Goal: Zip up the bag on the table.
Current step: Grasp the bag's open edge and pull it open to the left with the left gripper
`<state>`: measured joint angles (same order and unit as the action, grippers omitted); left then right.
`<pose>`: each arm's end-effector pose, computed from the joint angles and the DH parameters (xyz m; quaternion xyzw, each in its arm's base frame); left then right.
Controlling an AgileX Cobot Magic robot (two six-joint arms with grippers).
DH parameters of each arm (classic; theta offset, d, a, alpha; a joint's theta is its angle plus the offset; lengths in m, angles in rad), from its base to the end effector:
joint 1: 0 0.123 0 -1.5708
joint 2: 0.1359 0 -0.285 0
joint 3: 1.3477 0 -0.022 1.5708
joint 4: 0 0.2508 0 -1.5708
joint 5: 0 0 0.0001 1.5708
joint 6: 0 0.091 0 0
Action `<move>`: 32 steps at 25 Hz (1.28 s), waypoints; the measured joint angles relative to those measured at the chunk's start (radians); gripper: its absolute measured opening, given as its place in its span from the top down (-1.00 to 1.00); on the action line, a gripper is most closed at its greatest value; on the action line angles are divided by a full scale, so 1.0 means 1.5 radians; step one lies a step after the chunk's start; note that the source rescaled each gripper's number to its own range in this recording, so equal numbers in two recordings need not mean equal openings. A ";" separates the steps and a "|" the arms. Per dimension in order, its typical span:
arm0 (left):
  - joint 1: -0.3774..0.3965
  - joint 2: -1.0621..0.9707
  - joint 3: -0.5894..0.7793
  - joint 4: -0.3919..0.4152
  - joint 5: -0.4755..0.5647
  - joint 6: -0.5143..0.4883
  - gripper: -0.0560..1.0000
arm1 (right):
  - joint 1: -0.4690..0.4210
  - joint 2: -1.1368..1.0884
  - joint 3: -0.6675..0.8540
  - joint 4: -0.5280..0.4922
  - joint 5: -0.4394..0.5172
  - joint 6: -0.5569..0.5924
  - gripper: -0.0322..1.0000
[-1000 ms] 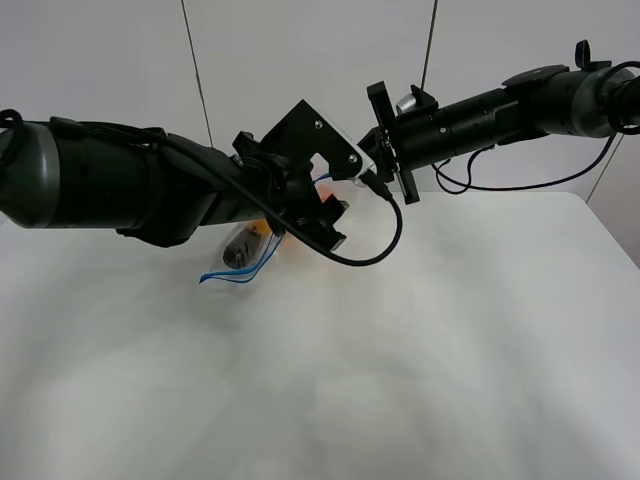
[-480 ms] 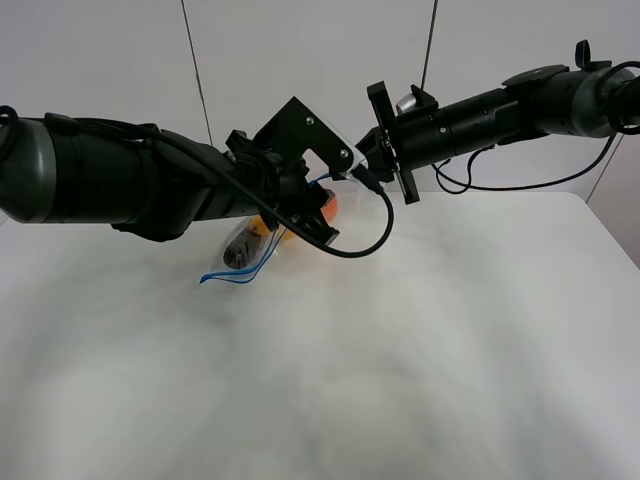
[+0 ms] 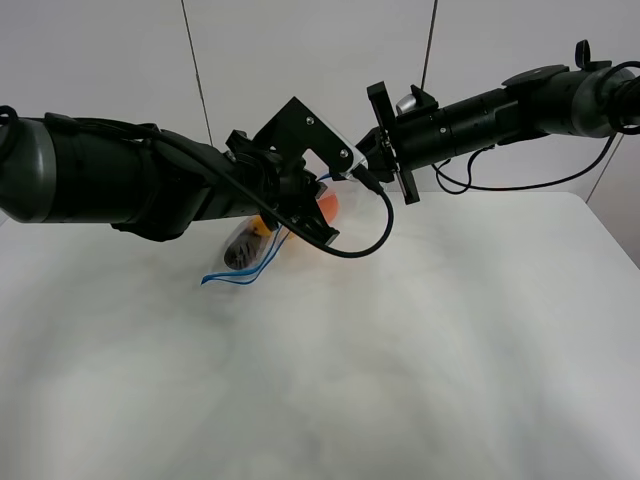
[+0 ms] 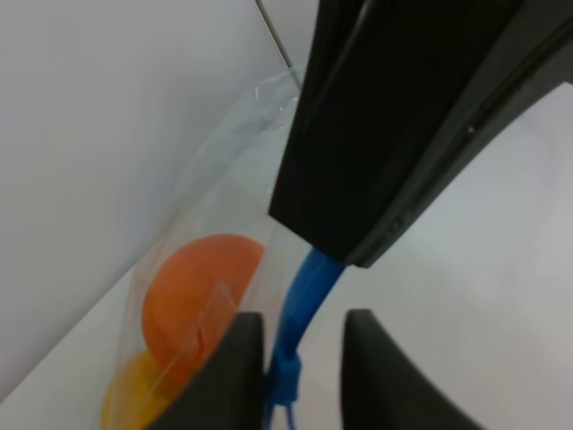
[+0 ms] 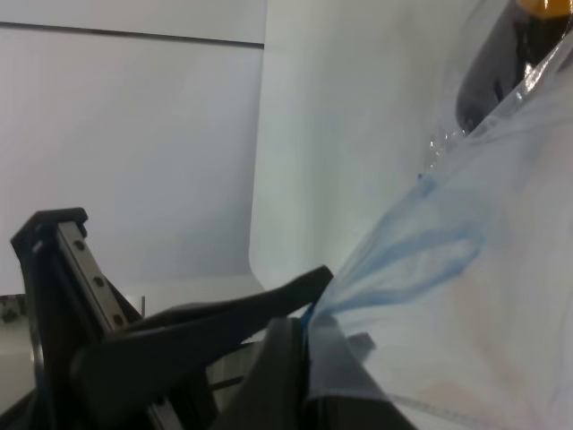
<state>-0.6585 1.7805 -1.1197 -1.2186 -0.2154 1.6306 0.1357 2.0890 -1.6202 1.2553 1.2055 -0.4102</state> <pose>0.3255 -0.2288 0.2309 0.3948 0.7604 0.0255 0.5150 0.4197 0.1389 0.2396 -0.0119 0.8372 0.5425 0.0683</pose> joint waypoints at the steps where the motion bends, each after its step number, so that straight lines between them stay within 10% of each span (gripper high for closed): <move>1: 0.000 0.000 0.000 0.000 -0.001 0.000 0.82 | 0.000 0.000 0.000 -0.001 0.001 0.000 0.94; 32: 0.116 0.000 -0.002 0.005 0.024 0.000 0.89 | -0.039 -0.020 0.000 0.150 -0.003 -0.054 0.94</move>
<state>-0.4840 1.7805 -1.1228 -1.2109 -0.1792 1.6306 0.0777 2.0595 -1.6202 1.4810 1.2008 -0.4906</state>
